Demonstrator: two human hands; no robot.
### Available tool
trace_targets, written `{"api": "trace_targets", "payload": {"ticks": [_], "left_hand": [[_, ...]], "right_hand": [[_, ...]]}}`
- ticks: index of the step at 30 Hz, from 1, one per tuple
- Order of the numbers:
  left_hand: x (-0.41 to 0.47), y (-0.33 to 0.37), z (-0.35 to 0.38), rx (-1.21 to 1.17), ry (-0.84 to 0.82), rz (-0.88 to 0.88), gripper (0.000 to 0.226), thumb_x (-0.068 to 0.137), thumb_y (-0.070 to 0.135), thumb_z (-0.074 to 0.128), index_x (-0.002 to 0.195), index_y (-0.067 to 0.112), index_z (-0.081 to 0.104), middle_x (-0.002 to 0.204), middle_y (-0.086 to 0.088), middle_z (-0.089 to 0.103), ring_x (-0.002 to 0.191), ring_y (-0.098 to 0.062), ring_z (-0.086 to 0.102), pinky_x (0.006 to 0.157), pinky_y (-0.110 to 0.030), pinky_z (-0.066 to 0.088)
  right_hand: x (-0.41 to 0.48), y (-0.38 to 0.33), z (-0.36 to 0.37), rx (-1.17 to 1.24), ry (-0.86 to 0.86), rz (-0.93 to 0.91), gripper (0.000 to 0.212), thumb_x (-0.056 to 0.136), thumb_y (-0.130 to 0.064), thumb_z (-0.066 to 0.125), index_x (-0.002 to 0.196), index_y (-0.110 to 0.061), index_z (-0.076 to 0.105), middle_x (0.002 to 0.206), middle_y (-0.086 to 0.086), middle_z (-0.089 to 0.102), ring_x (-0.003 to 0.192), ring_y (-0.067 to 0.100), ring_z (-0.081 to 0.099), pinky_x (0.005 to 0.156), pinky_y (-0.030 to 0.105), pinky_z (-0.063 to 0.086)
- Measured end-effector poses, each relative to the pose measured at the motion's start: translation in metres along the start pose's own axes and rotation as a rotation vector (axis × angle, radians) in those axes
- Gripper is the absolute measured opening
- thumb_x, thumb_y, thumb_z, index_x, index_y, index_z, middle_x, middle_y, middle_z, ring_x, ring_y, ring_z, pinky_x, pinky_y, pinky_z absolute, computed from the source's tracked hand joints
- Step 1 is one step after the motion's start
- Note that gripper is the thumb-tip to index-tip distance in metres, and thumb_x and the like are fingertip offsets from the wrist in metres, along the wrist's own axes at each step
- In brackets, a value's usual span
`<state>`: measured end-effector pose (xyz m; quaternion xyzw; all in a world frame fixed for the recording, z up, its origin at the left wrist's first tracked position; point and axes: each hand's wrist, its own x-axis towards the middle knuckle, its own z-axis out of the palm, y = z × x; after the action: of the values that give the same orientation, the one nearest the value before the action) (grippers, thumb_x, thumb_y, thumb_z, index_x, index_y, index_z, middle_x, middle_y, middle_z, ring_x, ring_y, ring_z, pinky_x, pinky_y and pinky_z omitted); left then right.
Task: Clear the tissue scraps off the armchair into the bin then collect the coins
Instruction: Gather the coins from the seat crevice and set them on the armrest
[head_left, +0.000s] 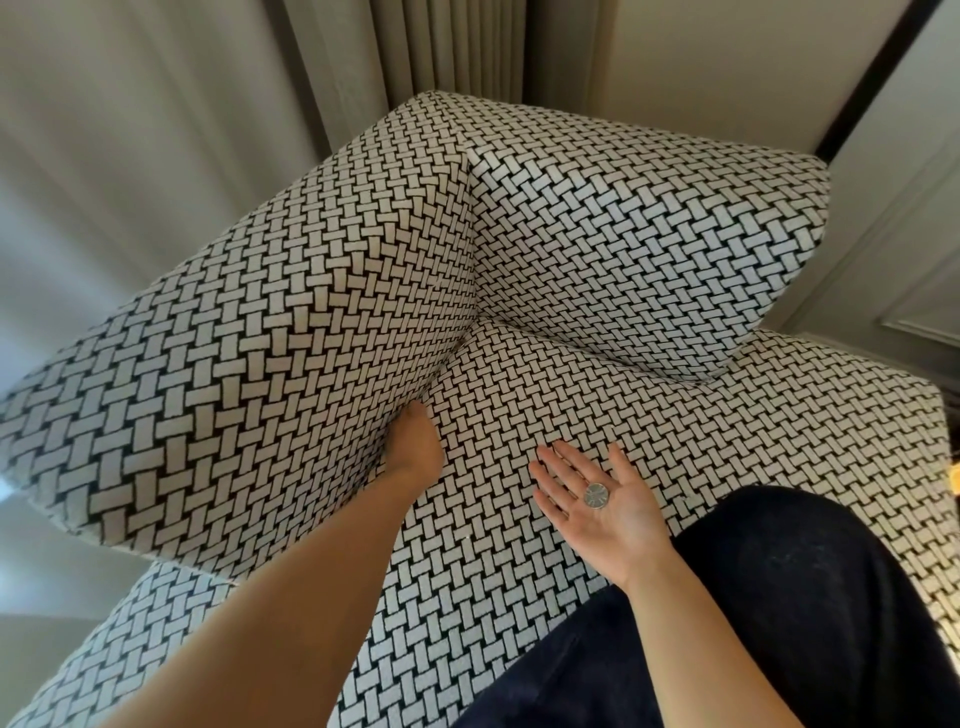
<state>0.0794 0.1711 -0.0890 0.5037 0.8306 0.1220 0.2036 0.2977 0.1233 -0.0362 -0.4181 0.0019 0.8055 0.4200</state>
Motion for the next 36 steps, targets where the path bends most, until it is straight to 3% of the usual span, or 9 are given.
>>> {"api": "trace_targets", "payload": {"ticks": [5, 9, 12, 15, 18, 25, 28, 32, 36], "left_hand": [[-0.002, -0.008, -0.004, 0.036, 0.130, 0.072, 0.024, 0.090, -0.001, 0.046, 0.113, 0.001, 0.053, 0.111, -0.014, 0.059, 0.100, -0.026, 0.056, 0.087, -0.034, 0.049], [-0.013, -0.014, -0.002, -0.071, 0.213, 0.150, 0.027, 0.088, -0.009, 0.045, 0.107, 0.003, 0.061, 0.104, -0.011, 0.064, 0.096, -0.023, 0.058, 0.087, -0.035, 0.051], [-0.028, -0.015, -0.007, -0.173, 0.227, 0.140, 0.023, 0.091, -0.004, 0.047, 0.107, 0.004, 0.062, 0.096, -0.006, 0.064, 0.083, -0.016, 0.057, 0.077, -0.026, 0.050], [-0.052, -0.009, -0.013, -0.365, 0.152, 0.053, 0.017, 0.091, 0.007, 0.055, 0.106, 0.013, 0.062, 0.080, 0.003, 0.063, 0.070, -0.011, 0.057, 0.067, -0.021, 0.050], [-0.082, 0.006, -0.013, -0.597, 0.009, 0.008, 0.012, 0.087, 0.014, 0.064, 0.098, 0.019, 0.063, 0.080, 0.000, 0.067, 0.072, -0.008, 0.062, 0.055, -0.008, 0.045], [-0.136, 0.062, -0.029, -1.001, -0.138, 0.073, 0.006, 0.078, 0.010, 0.073, 0.080, 0.014, 0.069, 0.072, 0.001, 0.072, 0.069, -0.007, 0.068, 0.062, -0.007, 0.048], [-0.142, 0.077, -0.030, -0.862, -0.140, 0.279, 0.008, 0.076, 0.014, 0.075, 0.073, 0.021, 0.071, 0.070, 0.009, 0.070, 0.072, -0.003, 0.065, 0.074, -0.016, 0.049], [-0.146, 0.081, -0.017, -0.556, 0.021, 0.519, 0.008, 0.076, 0.020, 0.074, 0.083, 0.023, 0.076, 0.084, 0.023, 0.060, 0.102, -0.005, 0.050, 0.092, -0.030, 0.045], [-0.147, 0.071, -0.002, -0.381, 0.093, 0.797, 0.016, 0.083, 0.018, 0.064, 0.094, 0.018, 0.075, 0.107, 0.003, 0.069, 0.121, -0.018, 0.049, 0.106, -0.043, 0.037]], "right_hand": [[0.001, 0.000, -0.001, -0.003, 0.006, -0.005, 0.054, 0.097, -0.046, 0.036, 0.124, -0.004, 0.056, 0.119, 0.016, 0.066, 0.117, 0.031, 0.056, 0.109, 0.046, 0.034], [-0.002, 0.001, 0.000, -0.004, 0.008, -0.008, 0.055, 0.097, -0.047, 0.036, 0.125, -0.004, 0.055, 0.120, 0.016, 0.065, 0.118, 0.031, 0.055, 0.108, 0.046, 0.034], [-0.004, 0.001, -0.001, -0.002, 0.003, -0.008, 0.056, 0.097, -0.047, 0.036, 0.126, -0.004, 0.055, 0.121, 0.017, 0.064, 0.118, 0.031, 0.055, 0.106, 0.045, 0.036], [-0.006, 0.002, -0.001, -0.008, -0.001, -0.015, 0.056, 0.096, -0.048, 0.037, 0.127, -0.003, 0.054, 0.122, 0.017, 0.063, 0.117, 0.031, 0.055, 0.107, 0.045, 0.035], [-0.009, 0.002, -0.001, -0.019, -0.011, -0.023, 0.057, 0.097, -0.048, 0.036, 0.127, -0.003, 0.054, 0.125, 0.018, 0.061, 0.119, 0.032, 0.054, 0.110, 0.046, 0.032], [-0.019, 0.004, 0.000, -0.030, -0.029, -0.028, 0.059, 0.094, -0.048, 0.041, 0.126, 0.000, 0.055, 0.125, 0.021, 0.060, 0.118, 0.033, 0.056, 0.107, 0.045, 0.037], [-0.026, 0.005, 0.003, -0.052, -0.100, 0.024, 0.069, 0.095, -0.053, 0.032, 0.131, 0.004, 0.047, 0.128, 0.026, 0.056, 0.122, 0.034, 0.053, 0.109, 0.042, 0.035], [-0.035, 0.005, 0.005, -0.036, -0.156, 0.053, 0.074, 0.095, -0.057, 0.031, 0.129, 0.007, 0.048, 0.125, 0.025, 0.058, 0.117, 0.033, 0.058, 0.106, 0.037, 0.038], [-0.036, 0.006, 0.002, -0.060, -0.168, 0.026, 0.077, 0.094, -0.057, 0.030, 0.130, 0.009, 0.051, 0.132, 0.025, 0.053, 0.123, 0.032, 0.054, 0.107, 0.037, 0.040]]}}
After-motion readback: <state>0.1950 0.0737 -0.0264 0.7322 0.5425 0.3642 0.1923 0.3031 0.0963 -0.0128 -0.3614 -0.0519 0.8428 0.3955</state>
